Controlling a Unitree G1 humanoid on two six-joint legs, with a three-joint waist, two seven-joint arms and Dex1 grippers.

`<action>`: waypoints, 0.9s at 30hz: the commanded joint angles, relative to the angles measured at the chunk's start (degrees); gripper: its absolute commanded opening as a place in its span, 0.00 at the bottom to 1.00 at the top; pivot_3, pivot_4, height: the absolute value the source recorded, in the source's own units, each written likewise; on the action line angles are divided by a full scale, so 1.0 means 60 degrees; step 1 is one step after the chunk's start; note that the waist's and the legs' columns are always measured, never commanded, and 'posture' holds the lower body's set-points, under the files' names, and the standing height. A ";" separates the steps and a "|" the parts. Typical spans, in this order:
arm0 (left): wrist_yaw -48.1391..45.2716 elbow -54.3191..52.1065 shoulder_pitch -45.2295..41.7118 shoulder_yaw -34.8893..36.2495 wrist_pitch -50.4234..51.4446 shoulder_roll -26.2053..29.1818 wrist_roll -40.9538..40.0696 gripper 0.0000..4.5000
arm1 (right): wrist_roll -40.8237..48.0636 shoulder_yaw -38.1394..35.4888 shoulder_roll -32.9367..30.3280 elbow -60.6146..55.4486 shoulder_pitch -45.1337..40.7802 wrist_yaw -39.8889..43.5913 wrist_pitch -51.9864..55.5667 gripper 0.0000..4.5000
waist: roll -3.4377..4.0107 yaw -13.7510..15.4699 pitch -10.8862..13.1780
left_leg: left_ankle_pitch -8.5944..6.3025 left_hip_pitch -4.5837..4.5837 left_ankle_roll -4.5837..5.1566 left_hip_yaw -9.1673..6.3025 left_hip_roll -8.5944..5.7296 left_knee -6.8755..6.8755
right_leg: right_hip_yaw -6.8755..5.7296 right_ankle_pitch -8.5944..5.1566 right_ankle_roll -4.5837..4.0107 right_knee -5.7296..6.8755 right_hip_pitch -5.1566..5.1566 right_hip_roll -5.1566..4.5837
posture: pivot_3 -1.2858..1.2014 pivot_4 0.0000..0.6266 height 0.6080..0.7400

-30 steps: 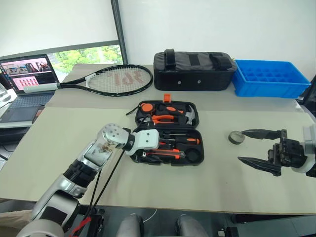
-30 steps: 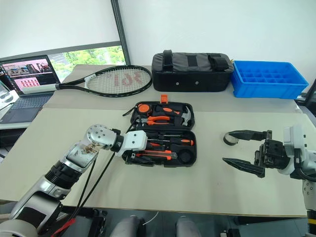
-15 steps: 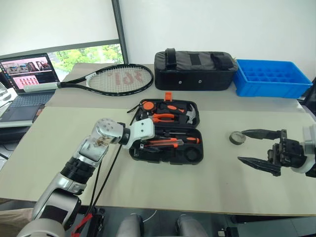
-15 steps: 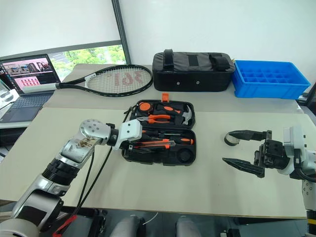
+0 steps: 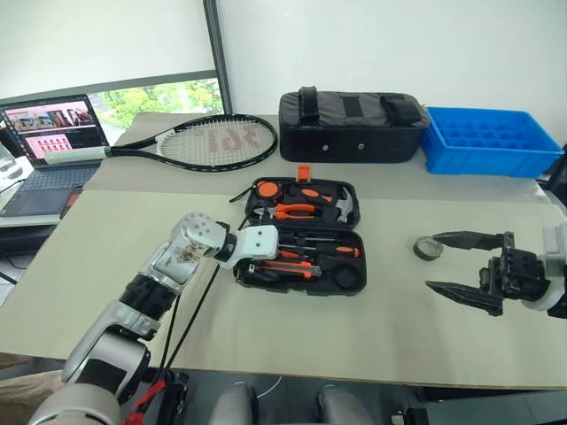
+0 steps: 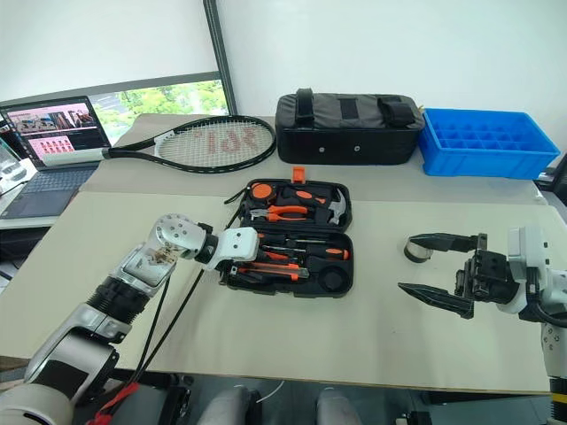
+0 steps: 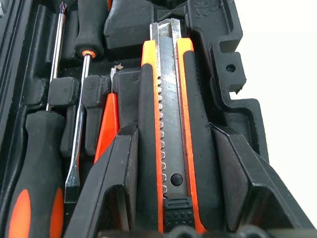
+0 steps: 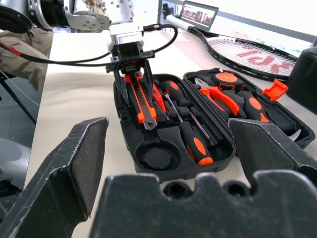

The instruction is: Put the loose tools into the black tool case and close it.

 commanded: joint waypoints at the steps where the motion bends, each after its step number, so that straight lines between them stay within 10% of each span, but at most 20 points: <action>1: -0.0209 0.0072 -0.0203 -0.0154 -0.0271 -0.0212 0.0069 0.37 | 0.0202 -0.0403 0.0006 -0.0350 0.0031 -0.0096 -0.0127 1.00 | 0.0001 0.0006 -0.0001 | 0.0000 -0.0001 0.0000 -0.0002 -0.0002 0.0001 | 0.0001 -0.0001 0.0001 0.0000 0.0000 0.0000 | 0.52 0.24 0.76; 7: -0.0258 0.0120 -0.0208 -0.0151 -0.0265 -0.0507 0.0167 0.37 | 0.0202 -0.0423 0.0018 -0.0444 0.0138 -0.0193 -0.0143 1.00 | 0.0005 0.0067 -0.0003 | 0.0000 -0.0003 0.0000 -0.0015 -0.0017 0.0004 | 0.0014 -0.0007 0.0012 0.0000 0.0008 -0.0002 | 0.52 0.24 0.76; 15: 0.0114 0.0009 -0.0176 0.0373 -0.0060 -0.0795 -0.0025 0.99 | 0.0203 -0.0346 -0.0056 -0.0651 0.0075 -0.0403 0.0017 1.00 | 0.0009 0.0084 -0.0006 | -0.0001 -0.0028 0.0005 -0.0057 -0.0060 0.0001 | 0.0042 -0.0025 0.0040 -0.0003 0.0011 -0.0012 | 0.52 0.24 0.76; 22: 0.0072 -0.0378 -0.0444 0.1529 0.0539 -0.0798 -0.1324 0.99 | 0.0164 -0.0163 -0.0114 -0.0712 -0.0140 -0.0549 0.0138 1.00 | 0.0009 0.0000 -0.0005 | -0.0001 -0.0031 0.0008 -0.0071 -0.0063 0.0003 | 0.0039 -0.0026 0.0040 0.0005 0.0010 -0.0011 | 0.52 0.24 0.76; 27: -0.0003 -0.0117 -0.0524 0.2015 0.0478 -0.0764 -0.1854 0.68 | 0.0149 -0.0087 -0.0124 -0.0720 -0.0245 -0.0571 0.0171 1.00 | 0.0010 -0.0034 -0.0006 | 0.0005 -0.0031 0.0016 -0.0081 -0.0066 0.0003 | 0.0037 -0.0027 0.0042 0.0009 0.0010 -0.0010 | 0.52 0.24 0.76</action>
